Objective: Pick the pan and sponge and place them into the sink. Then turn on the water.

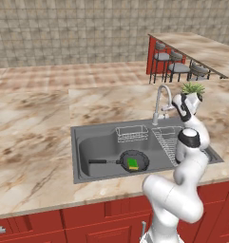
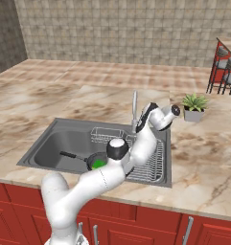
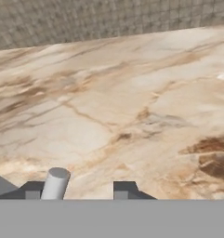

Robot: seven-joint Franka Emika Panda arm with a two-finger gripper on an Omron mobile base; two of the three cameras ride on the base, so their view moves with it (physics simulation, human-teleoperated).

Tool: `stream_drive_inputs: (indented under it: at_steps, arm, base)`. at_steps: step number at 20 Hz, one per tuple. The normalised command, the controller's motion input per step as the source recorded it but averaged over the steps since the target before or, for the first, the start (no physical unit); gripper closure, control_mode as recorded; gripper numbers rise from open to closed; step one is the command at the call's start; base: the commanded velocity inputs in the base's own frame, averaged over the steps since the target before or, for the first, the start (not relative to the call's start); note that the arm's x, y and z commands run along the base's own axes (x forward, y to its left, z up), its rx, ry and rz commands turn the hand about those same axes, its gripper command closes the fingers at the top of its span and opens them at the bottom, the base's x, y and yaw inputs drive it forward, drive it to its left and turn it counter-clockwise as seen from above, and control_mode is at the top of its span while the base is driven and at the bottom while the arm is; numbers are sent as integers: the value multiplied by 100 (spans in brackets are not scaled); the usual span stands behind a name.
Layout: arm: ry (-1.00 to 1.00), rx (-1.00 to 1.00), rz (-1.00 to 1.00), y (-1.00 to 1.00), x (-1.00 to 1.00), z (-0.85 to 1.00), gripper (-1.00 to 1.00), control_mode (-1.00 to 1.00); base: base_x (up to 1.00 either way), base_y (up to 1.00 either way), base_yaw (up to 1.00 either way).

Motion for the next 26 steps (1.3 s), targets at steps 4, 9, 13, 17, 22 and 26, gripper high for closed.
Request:
stream_drive_inputs:
  at_steps: [4, 9, 13, 17, 22, 26]
  arm:
    - [-16, -20, -13, -11, -9, -24, 100, -100]
    - [-16, -20, -13, -11, -9, -24, 100, -100]
    - [-16, -18, -13, -14, -9, -27, 100, -100]
    - [-12, -14, -11, -26, -7, -27, 100, -100]
    - [-7, -10, -10, -36, -3, -37, 100, -100]
    - [-4, -7, -8, -41, -2, -42, 100, -100]
  base:
    - [0, 0, 0]
    - [0, 0, 0]
    - [0, 0, 0]
    - [0, 0, 0]
    - [0, 0, 0]
    - [0, 0, 0]
